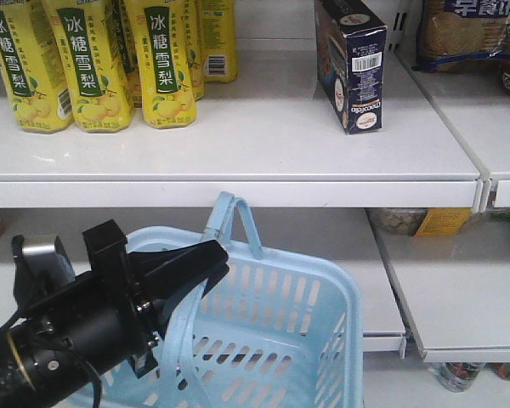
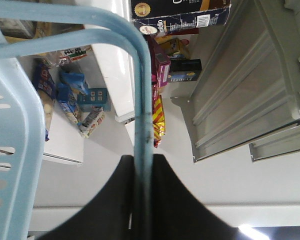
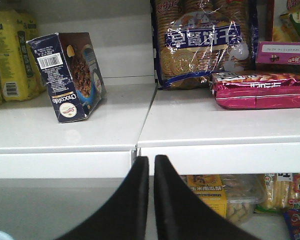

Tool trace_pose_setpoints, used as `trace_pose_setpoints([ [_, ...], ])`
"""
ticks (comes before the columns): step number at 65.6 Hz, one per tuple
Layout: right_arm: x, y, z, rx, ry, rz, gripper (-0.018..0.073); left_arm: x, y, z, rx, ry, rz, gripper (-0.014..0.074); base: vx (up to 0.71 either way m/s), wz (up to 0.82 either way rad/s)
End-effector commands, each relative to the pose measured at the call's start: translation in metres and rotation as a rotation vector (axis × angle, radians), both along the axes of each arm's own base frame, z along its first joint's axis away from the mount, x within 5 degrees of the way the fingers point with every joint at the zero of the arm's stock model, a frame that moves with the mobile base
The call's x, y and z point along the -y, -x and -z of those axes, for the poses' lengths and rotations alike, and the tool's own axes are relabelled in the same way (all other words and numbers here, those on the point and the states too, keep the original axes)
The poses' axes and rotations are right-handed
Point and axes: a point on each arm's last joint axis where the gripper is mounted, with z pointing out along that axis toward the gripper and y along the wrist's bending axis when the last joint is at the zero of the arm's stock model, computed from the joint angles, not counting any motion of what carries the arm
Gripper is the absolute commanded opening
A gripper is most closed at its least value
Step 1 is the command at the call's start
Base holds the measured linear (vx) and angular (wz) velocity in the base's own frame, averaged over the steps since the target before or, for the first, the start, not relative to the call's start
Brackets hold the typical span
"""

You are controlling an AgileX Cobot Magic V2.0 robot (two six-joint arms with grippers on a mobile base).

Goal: Left arm holds basket, right arm returns cookies
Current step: 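Withdraw the right gripper and swing the basket away with the left gripper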

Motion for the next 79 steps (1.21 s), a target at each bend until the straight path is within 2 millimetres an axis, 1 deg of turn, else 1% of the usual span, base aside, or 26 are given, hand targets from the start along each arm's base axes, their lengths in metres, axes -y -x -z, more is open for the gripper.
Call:
trace_pose_setpoints([
  [1,-0.001,0.000,-0.010,0.043,0.033,-0.009,-0.0010,-0.009,0.003,-0.031,0.096,0.112,-0.028,-0.0003,0.00,0.00],
  [17,-0.001,0.000,-0.010,0.043,0.033,-0.009,-0.0010,-0.026,0.018,-0.040,0.077,0.058,-0.037,-0.0003,0.00,0.00],
  [29,-0.001,0.000,-0.010,0.043,0.033,-0.009,-0.0010,-0.046,0.024,-0.046,0.080,-0.003,-0.093,-0.0003,0.00,0.00],
  [42,-0.001,0.000,-0.010,0.043,0.033,-0.009,-0.0010,-0.073,0.029,-0.046,0.040,-0.084,-0.203,-0.0003,0.00,0.00],
  [56,-0.001,0.000,-0.010,0.043,0.033,-0.009,-0.0010,-0.102,0.040,-0.042,-0.012,-0.182,-0.338,-0.0003,0.00,0.00],
  [65,-0.001,0.000,-0.010,0.043,0.033,-0.009,-0.0009,-0.119,0.048,-0.044,0.007,-0.224,-0.433,-0.0003,0.00,0.00],
  [79,-0.001,0.000,-0.010,0.043,0.033,-0.009,-0.0008,-0.138,0.057,-0.045,0.042,-0.322,-0.573,-0.0003,0.00,0.00],
])
